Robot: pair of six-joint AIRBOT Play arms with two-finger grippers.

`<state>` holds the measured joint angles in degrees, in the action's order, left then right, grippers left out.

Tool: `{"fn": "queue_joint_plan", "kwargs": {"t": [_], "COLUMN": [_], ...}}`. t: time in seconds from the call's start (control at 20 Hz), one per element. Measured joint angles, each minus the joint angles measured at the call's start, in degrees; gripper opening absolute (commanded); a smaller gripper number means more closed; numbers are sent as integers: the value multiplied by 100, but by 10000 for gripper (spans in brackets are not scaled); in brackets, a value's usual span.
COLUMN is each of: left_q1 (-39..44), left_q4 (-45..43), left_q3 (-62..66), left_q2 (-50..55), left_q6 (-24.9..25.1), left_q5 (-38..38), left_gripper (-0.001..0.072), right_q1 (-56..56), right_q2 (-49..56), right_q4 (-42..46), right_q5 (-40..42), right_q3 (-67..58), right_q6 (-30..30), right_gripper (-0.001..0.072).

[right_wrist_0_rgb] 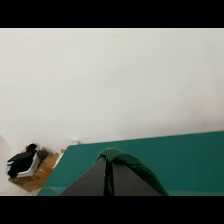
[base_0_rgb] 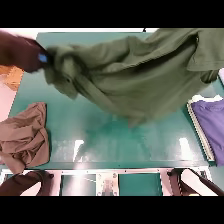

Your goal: Fold the shirts.

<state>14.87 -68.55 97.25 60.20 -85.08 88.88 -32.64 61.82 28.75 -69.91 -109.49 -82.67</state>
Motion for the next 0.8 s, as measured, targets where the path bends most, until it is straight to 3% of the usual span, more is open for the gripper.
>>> {"fn": "queue_joint_plan", "kwargs": {"t": [0.2,0.35,0.4,0.45,0.55,0.8], "left_q1": [0,-2,-2,-2,-52,-859], "left_q4": [131,243,282,284,323,201], "left_q3": [-1567,-2004,-1993,-1908,-1587,-201], "left_q2": [848,2033,2424,2809,3331,3794], "left_q6": [210,472,533,577,632,682], "left_q5": [-667,-1211,-1366,-1480,-1637,-1381], "left_gripper": [22,25,278,650,674,674], "right_q1": [942,1622,1768,1880,1978,1497], "right_q2": [1204,2240,2549,2841,3202,3344], "right_q4": [619,1008,1088,1176,1213,1464], "right_q5": [-50,-44,-11,61,149,-297], "right_q3": [402,780,872,944,1019,1167], "right_q6": [-37,-55,-61,-70,-87,-116], "right_gripper": [18,36,161,269,340,326]}}
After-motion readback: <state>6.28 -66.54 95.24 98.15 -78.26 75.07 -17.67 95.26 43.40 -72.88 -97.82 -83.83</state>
